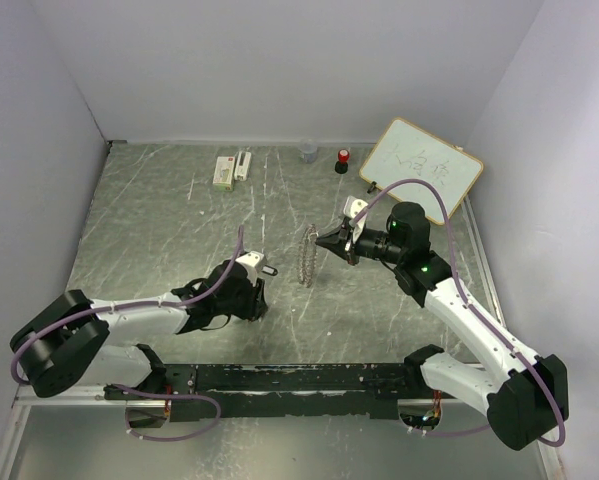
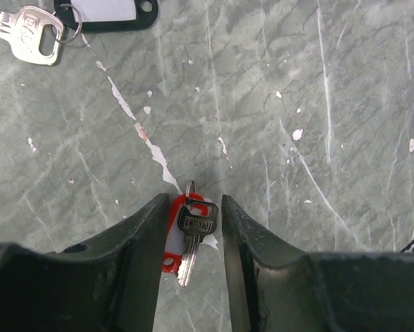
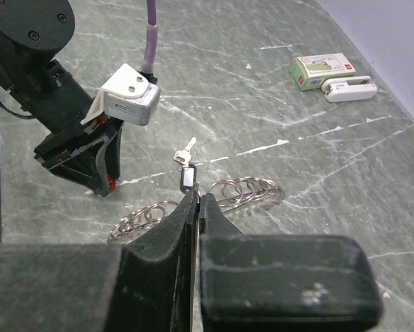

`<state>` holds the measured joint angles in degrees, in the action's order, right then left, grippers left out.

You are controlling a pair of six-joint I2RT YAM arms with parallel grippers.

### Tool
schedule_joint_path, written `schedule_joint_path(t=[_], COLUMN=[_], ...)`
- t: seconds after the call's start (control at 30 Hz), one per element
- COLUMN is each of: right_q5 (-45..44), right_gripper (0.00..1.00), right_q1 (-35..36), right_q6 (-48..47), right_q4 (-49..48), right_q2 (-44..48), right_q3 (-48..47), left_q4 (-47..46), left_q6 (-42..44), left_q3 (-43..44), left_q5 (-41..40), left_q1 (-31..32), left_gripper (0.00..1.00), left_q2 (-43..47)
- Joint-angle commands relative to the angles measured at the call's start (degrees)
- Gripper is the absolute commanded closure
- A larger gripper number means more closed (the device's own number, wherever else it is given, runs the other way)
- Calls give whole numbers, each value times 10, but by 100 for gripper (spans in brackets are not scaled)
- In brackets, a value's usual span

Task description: Put the keys on the keyring

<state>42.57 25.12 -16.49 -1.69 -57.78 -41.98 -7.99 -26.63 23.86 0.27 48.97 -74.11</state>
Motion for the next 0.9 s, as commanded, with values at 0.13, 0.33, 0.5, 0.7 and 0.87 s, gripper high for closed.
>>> schedule_joint_path(t=[0.13, 0.33, 0.5, 0.7, 0.87], right_q5=[-4, -5, 5, 14, 42], right_gripper=[100, 100, 100, 100, 100], right_q1=[-1, -1, -1, -1, -1], right_q6=[4, 3, -4, -4, -16], right_q4=[-7, -5, -4, -16, 0], right_q2=[1, 2, 7, 9, -5], right_q3=[0, -1, 1, 9, -1], left_q4=[-28, -8, 48, 58, 4], left_q6=[0, 6, 32, 94, 142], left_q3=[1, 19, 71, 138, 163], left_q5=[-1, -7, -50, -91, -72], left_q1=[5, 5, 6, 5, 6], left_gripper=[81, 93, 93, 93, 93], left_q2=[-7, 10, 91, 160, 170])
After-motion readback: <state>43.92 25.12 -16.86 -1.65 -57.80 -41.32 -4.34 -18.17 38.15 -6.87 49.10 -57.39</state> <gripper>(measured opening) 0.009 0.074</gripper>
